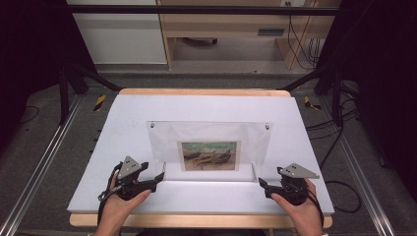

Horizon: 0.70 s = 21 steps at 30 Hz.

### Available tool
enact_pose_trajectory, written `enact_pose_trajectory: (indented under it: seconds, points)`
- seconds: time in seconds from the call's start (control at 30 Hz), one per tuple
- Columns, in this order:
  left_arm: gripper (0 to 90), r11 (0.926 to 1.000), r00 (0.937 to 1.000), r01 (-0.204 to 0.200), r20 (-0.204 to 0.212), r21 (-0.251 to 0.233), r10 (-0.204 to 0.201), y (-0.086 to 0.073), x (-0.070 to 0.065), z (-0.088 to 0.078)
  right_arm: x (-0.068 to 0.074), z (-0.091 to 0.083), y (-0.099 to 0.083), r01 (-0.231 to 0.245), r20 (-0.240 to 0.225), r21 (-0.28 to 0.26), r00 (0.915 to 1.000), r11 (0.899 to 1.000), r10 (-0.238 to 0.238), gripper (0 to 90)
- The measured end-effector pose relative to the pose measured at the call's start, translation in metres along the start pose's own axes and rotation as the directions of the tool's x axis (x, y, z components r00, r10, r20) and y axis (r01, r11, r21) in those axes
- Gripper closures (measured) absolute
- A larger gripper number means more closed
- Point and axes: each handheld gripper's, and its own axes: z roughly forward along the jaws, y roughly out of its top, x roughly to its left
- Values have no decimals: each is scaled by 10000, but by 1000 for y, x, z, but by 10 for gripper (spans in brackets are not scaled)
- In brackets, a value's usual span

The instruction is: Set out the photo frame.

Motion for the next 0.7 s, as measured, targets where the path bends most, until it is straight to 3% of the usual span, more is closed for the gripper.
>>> enact_pose_trajectory:
  seconds: [0.23, 0.7]
  points:
    - [181, 9997, 9999, 97, 134, -208, -94, -1, 11, -7, -11, -8, -5, -334, 231, -64, 9992, 9994, 336, 167]
    - [122, 9977, 9982, 452, -373, -514, -472, -5, 37, -22, -26, -12, -9, -574, 786, -221, 9952, 9981, 589, 136]
